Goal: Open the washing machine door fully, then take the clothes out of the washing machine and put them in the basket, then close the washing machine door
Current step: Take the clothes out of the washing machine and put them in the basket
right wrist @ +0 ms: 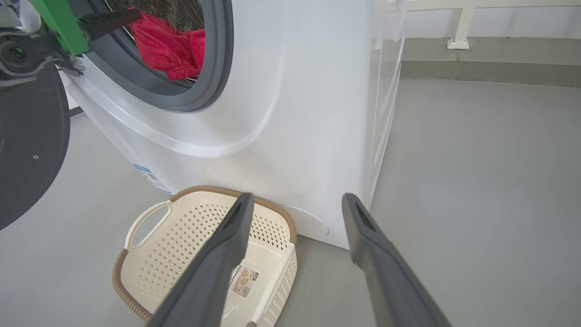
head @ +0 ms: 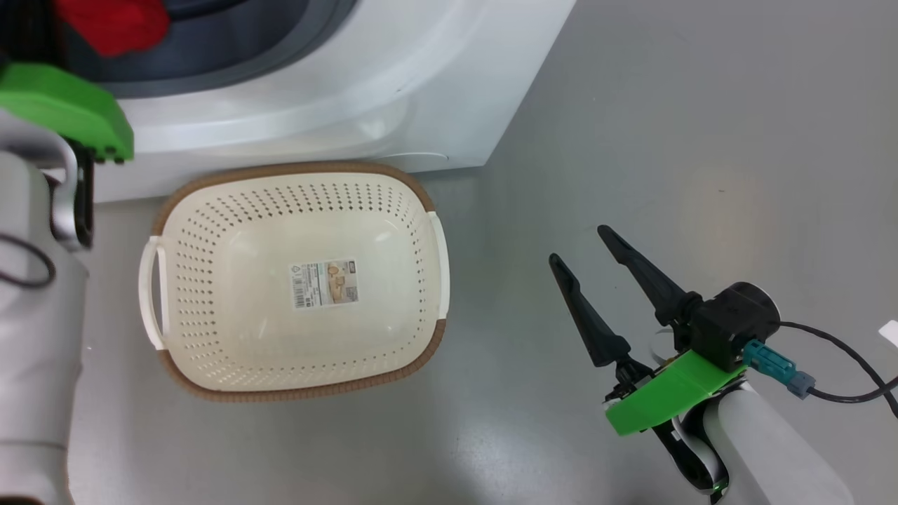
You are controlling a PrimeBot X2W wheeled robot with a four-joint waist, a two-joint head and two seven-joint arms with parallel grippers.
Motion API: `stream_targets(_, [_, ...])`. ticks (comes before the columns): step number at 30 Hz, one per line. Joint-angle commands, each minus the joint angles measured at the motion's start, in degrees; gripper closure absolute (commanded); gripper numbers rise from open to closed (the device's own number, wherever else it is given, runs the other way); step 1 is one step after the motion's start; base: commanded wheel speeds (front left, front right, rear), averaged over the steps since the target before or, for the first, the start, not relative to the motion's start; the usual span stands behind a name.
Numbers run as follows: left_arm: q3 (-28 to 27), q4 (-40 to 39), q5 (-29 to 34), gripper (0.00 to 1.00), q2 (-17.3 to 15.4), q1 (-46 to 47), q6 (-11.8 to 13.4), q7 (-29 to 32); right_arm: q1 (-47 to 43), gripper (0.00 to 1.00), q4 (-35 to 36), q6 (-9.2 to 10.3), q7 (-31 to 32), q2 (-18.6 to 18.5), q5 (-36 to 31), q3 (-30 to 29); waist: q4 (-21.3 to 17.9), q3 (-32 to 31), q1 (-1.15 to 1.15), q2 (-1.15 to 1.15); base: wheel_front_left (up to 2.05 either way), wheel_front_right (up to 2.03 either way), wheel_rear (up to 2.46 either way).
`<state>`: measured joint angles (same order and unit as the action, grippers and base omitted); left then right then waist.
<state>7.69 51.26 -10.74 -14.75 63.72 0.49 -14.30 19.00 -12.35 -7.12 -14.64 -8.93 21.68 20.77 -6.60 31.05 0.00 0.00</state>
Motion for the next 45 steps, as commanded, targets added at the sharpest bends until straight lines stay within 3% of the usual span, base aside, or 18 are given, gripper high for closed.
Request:
stream_targets(1, [-1.57,-3.18,-0.18,1.00,-2.53,-1.75,0.26,-0.68,-1.17,0.00,1.44,-0.36,-0.36,-0.19,0.05,0.71,0.35,-0.51,0.00,0.00,0.00,0.00,0.00])
stream_targets(13, [-4.37,-25.00,0.55,1.00,-2.16,-16.19,0.89,-0.69,-1.28,0.00,0.90,-0.36,-0.36,-0.42,-0.01,0.71,0.54,-2.99,0.00,0.00,0.00,0.00,0.00])
stream_targets(33, [-5.61,-45.28,0.34,1.00,-0.86,-32.47,2.55,-0.23,-2.55,0.00,-1.01,-0.36,-0.36,-0.45,0.46,1.17,1.84,-11.01,0.00,0.00,0.00,0.00,0.00])
stream_targets(45, [-5.56,-55.86,-0.74,1.00,-0.57,-40.55,4.45,3.97,-3.70,0.00,-1.29,-0.36,-0.36,-0.83,1.11,1.35,2.08,-14.47,0.00,0.00,0.00,0.00,0.00])
